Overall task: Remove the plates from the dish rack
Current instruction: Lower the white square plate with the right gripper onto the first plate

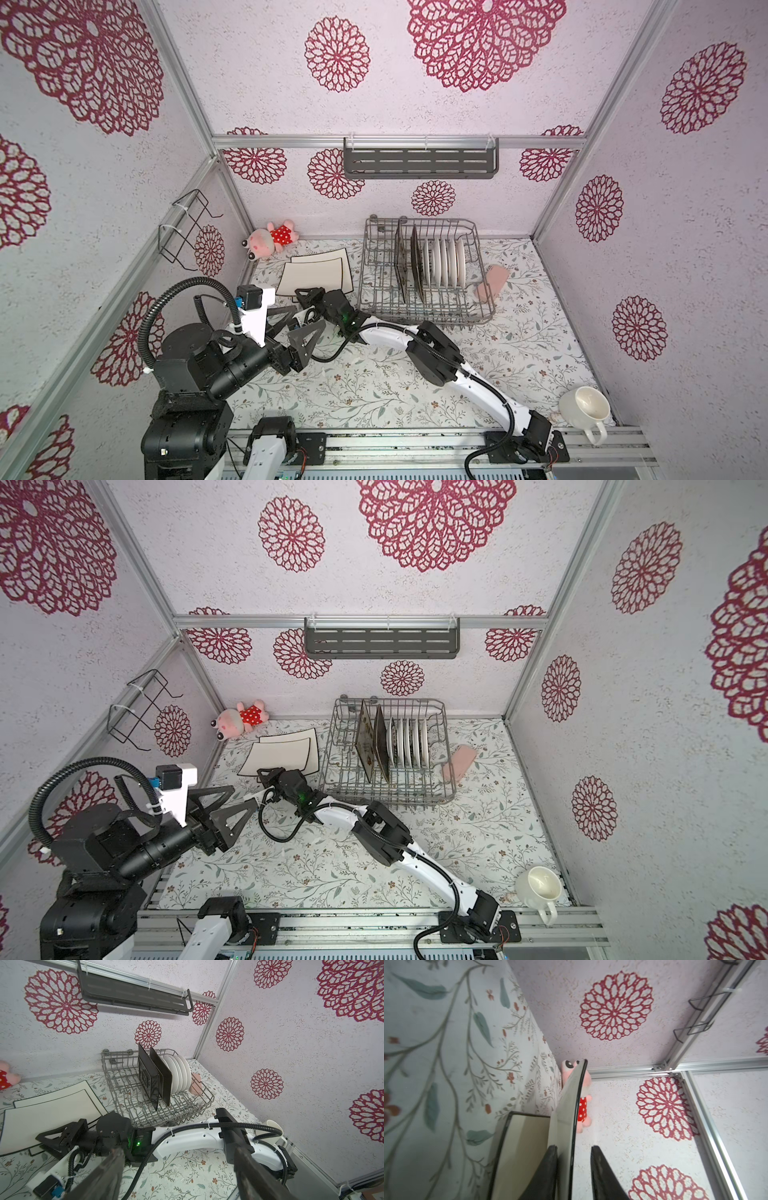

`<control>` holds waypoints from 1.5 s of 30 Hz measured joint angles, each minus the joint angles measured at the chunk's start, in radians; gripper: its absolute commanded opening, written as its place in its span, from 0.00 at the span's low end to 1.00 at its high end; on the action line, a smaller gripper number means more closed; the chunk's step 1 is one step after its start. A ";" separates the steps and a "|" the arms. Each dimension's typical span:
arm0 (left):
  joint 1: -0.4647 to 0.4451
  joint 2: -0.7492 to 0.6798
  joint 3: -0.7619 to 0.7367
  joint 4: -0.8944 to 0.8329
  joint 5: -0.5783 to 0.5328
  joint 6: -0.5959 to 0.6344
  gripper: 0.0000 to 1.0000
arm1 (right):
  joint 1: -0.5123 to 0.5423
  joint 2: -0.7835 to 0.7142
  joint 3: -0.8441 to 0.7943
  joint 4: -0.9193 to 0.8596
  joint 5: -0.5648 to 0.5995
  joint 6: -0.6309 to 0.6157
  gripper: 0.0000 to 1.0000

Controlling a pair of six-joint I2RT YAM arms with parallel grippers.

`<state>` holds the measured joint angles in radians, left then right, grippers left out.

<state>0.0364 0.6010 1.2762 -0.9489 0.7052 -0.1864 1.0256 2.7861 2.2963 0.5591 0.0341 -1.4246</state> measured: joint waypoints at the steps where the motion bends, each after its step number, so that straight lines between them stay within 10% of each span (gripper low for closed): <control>1: 0.000 0.000 0.000 0.000 -0.001 0.000 0.84 | -0.004 0.000 0.000 0.004 0.000 -0.001 0.31; 45: -0.007 -0.010 -0.002 -0.014 -0.017 0.003 0.85 | -0.008 -0.055 -0.101 -0.144 0.051 0.001 0.65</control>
<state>0.0296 0.5911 1.2739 -0.9634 0.6884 -0.1837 1.0172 2.7316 2.1948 0.4152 0.0849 -1.4239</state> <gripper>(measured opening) 0.853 0.632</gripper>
